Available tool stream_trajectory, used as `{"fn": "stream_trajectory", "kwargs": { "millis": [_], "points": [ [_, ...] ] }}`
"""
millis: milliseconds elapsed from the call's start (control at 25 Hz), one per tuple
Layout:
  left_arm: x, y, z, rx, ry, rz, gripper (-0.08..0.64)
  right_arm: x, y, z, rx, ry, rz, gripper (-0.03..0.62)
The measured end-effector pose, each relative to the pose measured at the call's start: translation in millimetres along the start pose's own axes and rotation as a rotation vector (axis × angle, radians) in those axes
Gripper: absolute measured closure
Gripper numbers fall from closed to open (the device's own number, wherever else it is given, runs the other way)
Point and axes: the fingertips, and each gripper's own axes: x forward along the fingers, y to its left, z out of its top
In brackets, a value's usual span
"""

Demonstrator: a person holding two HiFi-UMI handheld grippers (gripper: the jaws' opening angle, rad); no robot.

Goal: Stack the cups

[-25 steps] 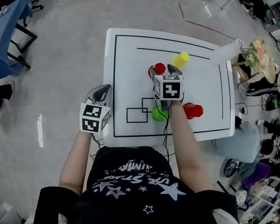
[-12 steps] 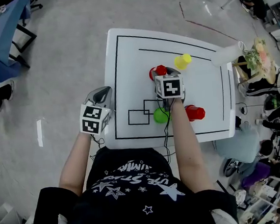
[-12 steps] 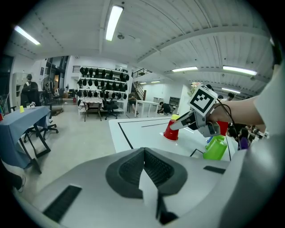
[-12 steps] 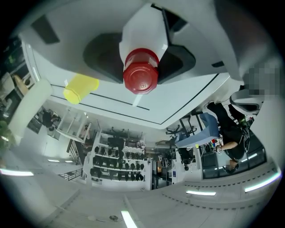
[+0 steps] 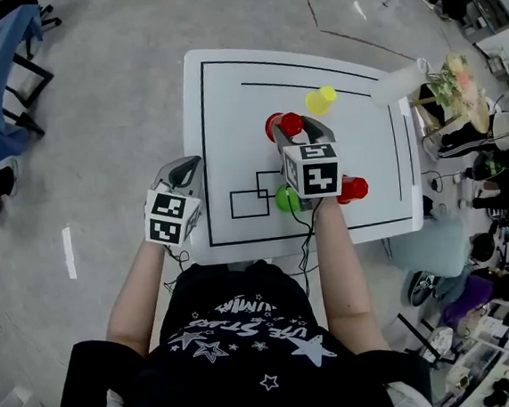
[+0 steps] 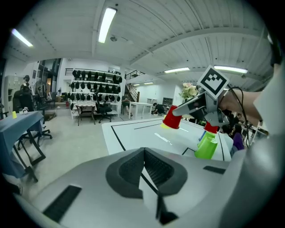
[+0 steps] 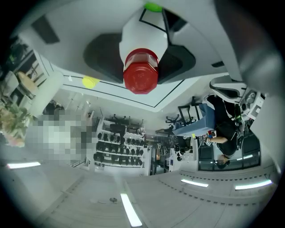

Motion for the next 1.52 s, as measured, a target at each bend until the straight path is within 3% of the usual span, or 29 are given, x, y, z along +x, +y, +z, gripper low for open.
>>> {"fn": "stream_trajectory", "kwargs": {
  "millis": [240, 800, 1520],
  "points": [
    [-10.1, -24.7, -3.5, 0.019, -0.017, 0.008, 0.549, -50.4, 3.2, -0.2, 0.009, -0.06, 0.018, 0.353],
    [-41.1, -97.1, -23.2, 0.003, -0.042, 0.073, 0.549, -135.5, 0.5, -68.7, -0.081, -0.051, 0.047, 0.351],
    [-42.7, -115.2, -34.4, 0.005, -0.018, 0.048, 0.549, -116.0, -3.7, -107.5, -0.098, 0.05, -0.003, 0.35]
  ]
}}
